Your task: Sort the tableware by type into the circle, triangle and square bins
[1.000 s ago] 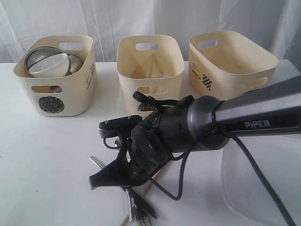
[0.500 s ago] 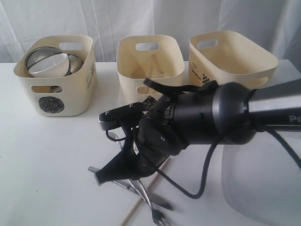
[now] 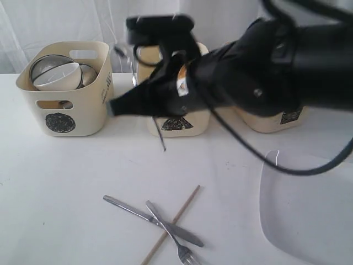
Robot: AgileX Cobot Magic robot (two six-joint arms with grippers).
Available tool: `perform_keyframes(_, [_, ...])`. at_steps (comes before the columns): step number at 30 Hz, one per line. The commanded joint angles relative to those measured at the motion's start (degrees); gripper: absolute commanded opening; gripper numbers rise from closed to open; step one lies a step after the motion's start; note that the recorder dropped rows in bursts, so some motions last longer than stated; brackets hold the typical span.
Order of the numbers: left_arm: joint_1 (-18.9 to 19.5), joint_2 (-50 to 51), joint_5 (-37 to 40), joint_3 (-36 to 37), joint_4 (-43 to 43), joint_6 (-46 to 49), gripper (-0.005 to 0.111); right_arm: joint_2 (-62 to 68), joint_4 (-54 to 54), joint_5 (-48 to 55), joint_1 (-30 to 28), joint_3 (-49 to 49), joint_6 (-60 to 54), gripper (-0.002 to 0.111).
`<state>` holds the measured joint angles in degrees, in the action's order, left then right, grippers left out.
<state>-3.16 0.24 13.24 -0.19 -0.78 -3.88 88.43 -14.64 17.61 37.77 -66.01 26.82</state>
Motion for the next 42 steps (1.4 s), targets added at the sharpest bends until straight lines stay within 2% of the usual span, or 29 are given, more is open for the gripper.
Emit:
perform_keyframes(1, [-0.35,-0.24,-0.02,0.19,-0.60,-0.14,0.000,-4.76,-7.24,-1.76,-9.18,-0.81,0.56,0.000])
perform_keyframes(6, [-0.35,-0.24,-0.02,0.19,-0.60,-0.14,0.000,-7.05,-7.91,-6.89,-18.46,-0.81,1.41,0.000])
perform_keyframes(12, [-0.35,-0.24,-0.02,0.19,-0.60,-0.14,0.000,-5.95,-7.91,-21.35,-22.72,-0.81,1.72,0.000])
perform_keyframes(16, [-0.35,-0.24,-0.02,0.19,-0.60,-0.14,0.000,-3.13,-7.79,-31.22,-24.03,-0.81,1.59,0.000])
perform_keyframes(22, [-0.35,-0.24,-0.02,0.19,-0.60,-0.14,0.000,4.80,-7.79,-36.99,-24.08,-0.81,1.50,0.000])
perform_keyframes(25, [-0.35,-0.24,-0.02,0.19,-0.60,-0.14,0.000,9.79,-7.14,-47.17,-24.08,-0.81,1.36,0.000])
perform_keyframes(29, [-0.35,-0.24,-0.02,0.19,-0.60,-0.14,0.000,16.99,-0.02,-59.72,-24.08,-1.52,-6.79,0.000])
perform_keyframes(33, [-0.35,-0.24,-0.02,0.19,-0.60,-0.14,0.000,22.86,11.06,-57.35,-24.08,-3.99,-12.03,0.000])
perform_keyframes(36, [-0.35,-0.24,-0.02,0.19,-0.60,-0.14,0.000,25.89,12.03,-57.57,-24.08,-5.54,-13.73,0.006])
perform_keyframes(42, [-0.35,-0.24,-0.02,0.19,-0.60,-0.14,0.000,26.77,8.90,-57.57,-24.08,-7.52,-14.19,0.037])
